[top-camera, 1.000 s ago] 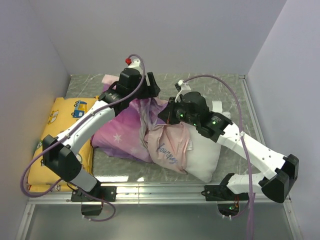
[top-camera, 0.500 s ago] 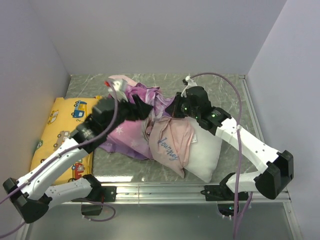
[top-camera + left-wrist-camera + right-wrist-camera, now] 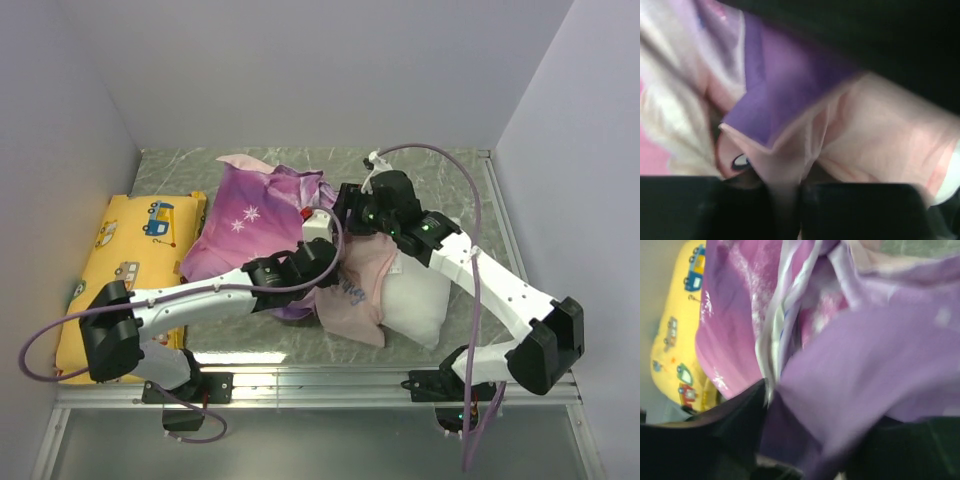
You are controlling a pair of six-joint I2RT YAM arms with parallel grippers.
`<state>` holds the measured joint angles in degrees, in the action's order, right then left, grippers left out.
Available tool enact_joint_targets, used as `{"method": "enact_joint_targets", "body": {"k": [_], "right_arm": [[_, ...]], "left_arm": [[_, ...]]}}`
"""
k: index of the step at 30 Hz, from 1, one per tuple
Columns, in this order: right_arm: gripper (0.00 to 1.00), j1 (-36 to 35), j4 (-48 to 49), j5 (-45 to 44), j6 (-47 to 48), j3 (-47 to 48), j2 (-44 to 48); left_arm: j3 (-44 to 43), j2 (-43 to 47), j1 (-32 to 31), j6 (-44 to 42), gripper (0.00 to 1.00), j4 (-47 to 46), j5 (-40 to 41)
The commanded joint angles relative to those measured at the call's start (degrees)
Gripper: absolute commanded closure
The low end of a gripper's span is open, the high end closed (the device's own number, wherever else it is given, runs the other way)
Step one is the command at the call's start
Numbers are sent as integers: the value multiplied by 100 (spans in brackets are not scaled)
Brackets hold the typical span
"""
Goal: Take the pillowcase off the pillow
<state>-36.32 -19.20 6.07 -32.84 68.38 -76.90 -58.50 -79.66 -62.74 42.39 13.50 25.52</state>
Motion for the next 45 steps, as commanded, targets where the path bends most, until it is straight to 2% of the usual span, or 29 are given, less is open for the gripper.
{"method": "enact_joint_targets", "body": {"k": [1,3,7,13,19,23,27,29,30,31,32,36,37,39,40,42,43,45], "right_arm": [[29,54,-363,-595,330,308,692],[22,98,-584,-930,445,273,983],[12,405,-909,-1379,384,-113,2062],[6,511,-1305,-2381,199,-983,3065],[0,555,-1219,-2672,225,-2055,3216],[0,564,-770,-2189,103,-2889,3305],[1,564,-304,-2048,41,-3225,3033],[24,625,-163,-2188,32,-3200,2717],[42,695,-198,-2232,32,-3147,2611],[87,853,-276,-2302,41,-3086,2445],[100,950,-355,-2520,93,-2937,2374],[100,1424,-935,-3013,216,-2392,2215],[100,1539,-1015,-3041,234,-2295,2232],[100,1942,-1121,-2927,269,-2075,2285],[100,2092,-1147,-2857,295,-2022,2320],[100,2488,-1182,-2769,366,-1943,2382],[100,2593,-1174,-2656,392,-1951,2443],[100,2848,-1104,-2471,401,-2030,2504]], "left_arm": [[-478,-243,-28,655,89,610,1086],[-356,-173,-19,718,94,470,1148],[-197,11,121,832,97,163,1079],[-284,64,491,718,99,-145,718],[-793,-128,719,507,100,-128,490],[-1075,-296,824,375,100,-93,323],[-1242,-454,860,235,100,-137,173],[-1357,-507,869,191,99,-6,199],[-1383,-489,886,130,100,65,304],[-1375,-376,991,103,99,135,357],[-1340,-279,1079,85,100,275,392],[-743,746,2132,-2,99,223,-28],[-550,889,2683,-20,100,232,-125],[-426,1206,3256,-29,100,390,-231],[-330,1277,3808,-47,100,425,-397],[-232,1469,4338,-47,99,504,-538],[-67,1532,4862,-12,100,479,-818],[162,1655,5288,137,100,199,-1266]]}}
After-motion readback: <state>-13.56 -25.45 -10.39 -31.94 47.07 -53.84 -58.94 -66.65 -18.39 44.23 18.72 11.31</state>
